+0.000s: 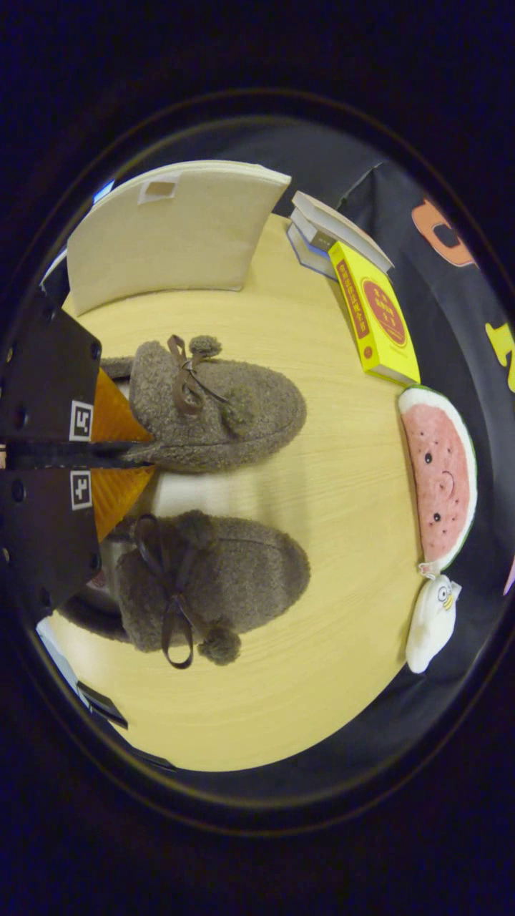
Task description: Open the storage box then place both shoes into the box .Put the left shoe in first, then the right shoe, with the right side of both shoes facing outward in a uniform manner.
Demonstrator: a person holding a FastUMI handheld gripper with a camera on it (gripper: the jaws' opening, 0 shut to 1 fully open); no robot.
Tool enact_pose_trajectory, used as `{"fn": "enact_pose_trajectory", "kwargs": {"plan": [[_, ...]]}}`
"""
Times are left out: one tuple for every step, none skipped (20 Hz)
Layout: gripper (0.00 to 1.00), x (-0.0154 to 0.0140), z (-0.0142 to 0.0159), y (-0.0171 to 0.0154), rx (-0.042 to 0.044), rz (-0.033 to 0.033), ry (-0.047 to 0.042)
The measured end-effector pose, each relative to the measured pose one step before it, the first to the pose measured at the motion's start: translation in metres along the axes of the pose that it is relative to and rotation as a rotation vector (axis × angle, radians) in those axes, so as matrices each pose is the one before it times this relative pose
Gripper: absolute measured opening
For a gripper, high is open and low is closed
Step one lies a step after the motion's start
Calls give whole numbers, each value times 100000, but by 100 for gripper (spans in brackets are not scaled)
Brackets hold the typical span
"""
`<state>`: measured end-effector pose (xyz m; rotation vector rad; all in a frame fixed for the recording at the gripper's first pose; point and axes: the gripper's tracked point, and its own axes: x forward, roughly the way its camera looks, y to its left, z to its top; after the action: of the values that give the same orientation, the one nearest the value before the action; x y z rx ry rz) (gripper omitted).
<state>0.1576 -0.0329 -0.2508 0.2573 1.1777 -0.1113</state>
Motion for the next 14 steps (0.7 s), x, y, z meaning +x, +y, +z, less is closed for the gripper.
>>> {"fn": "enact_pose_trajectory", "kwargs": {"plan": [[0,-15,20,1,1656,916,-69],[0,-45,-148,124,1327,1336,427],[0,-90,-167,201,929,1837,424],[0,-170,-165,165,2008,1862,492],[1,-209,-192,293,1462,1879,698],[0,-288,-158,375,679,1843,574],[0,-412,-190,372,-160,1335,274],[0,-581,-42,465,-584,1259,-806],[0,-637,-33,502,-1481,929,-855],[0,-758,-55,570,-1016,821,-972],[0,-844,-34,623,-868,850,-1018],[0,-920,10,747,-828,847,-1188],[0,-1081,11,789,-1128,870,-1326],[0,-1097,113,847,-1418,853,-1658]]}}
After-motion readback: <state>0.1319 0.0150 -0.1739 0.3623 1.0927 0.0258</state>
